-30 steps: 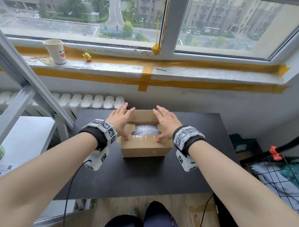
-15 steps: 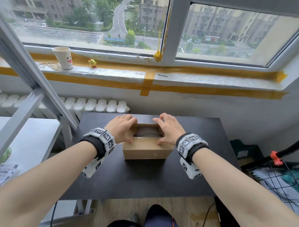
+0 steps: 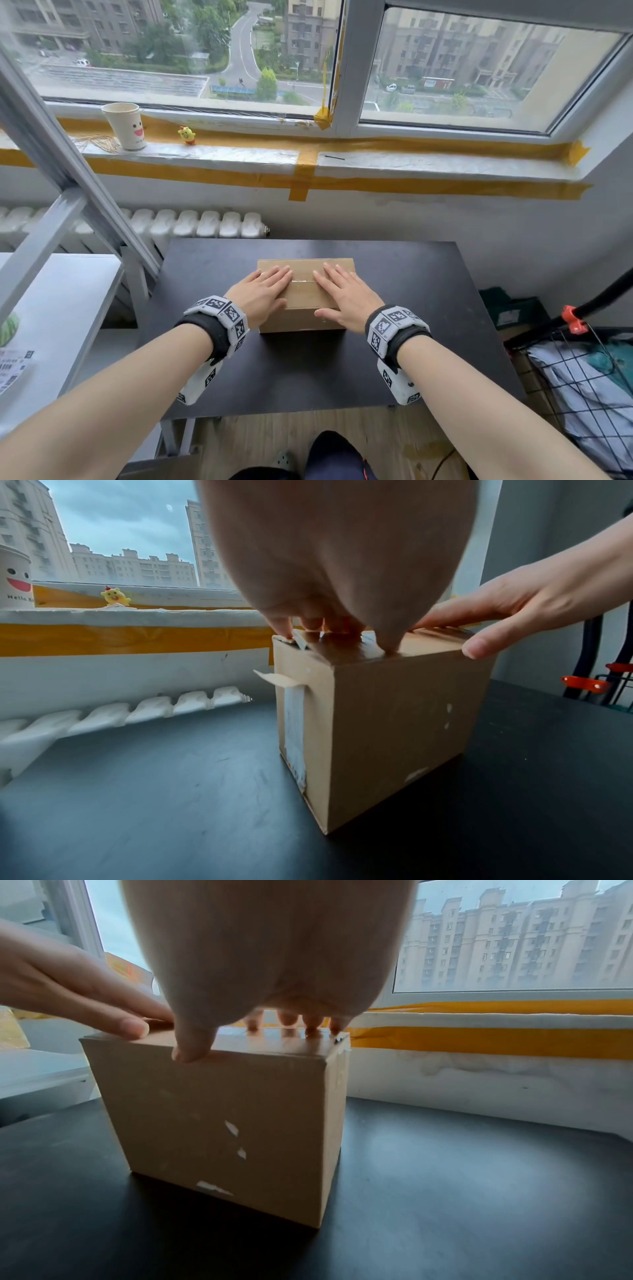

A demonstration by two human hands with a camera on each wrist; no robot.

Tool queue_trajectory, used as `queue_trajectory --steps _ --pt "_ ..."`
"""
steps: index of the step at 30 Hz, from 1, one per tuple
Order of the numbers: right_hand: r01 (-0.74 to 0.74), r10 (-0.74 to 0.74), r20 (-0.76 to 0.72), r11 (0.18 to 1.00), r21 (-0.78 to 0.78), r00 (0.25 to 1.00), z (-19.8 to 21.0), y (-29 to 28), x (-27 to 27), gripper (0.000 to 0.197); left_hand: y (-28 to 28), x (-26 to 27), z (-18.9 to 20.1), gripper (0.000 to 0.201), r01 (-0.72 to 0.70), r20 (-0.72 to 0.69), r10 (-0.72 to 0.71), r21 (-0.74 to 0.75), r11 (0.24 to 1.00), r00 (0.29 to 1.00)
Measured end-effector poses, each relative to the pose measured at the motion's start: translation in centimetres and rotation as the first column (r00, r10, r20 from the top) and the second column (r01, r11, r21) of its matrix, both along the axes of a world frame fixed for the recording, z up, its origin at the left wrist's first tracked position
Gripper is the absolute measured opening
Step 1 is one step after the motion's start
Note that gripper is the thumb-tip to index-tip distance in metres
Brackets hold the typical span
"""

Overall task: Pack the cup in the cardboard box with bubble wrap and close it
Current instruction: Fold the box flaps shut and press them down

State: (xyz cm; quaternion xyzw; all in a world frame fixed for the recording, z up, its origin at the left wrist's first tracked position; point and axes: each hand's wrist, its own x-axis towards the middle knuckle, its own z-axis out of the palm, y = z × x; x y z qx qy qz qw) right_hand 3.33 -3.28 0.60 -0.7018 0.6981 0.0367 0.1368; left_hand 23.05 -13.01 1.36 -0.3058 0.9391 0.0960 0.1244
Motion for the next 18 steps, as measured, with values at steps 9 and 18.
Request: queue_trajectory --steps 9,18 --pt "0.017 -0.018 -0.025 1.000 -0.020 1.000 -1.4 0.0 0.3 0.075 0.1 0.4 -1.5 0.070 0.029 0.020 -0.028 -0.049 0.998 0.999" --pt "0.044 -0.044 -0.016 0.999 -0.002 0.999 -1.8 -0.6 0.5 0.073 -0.8 0.3 -1.5 0.065 0.078 0.068 -0.074 -0.044 0.996 0.995"
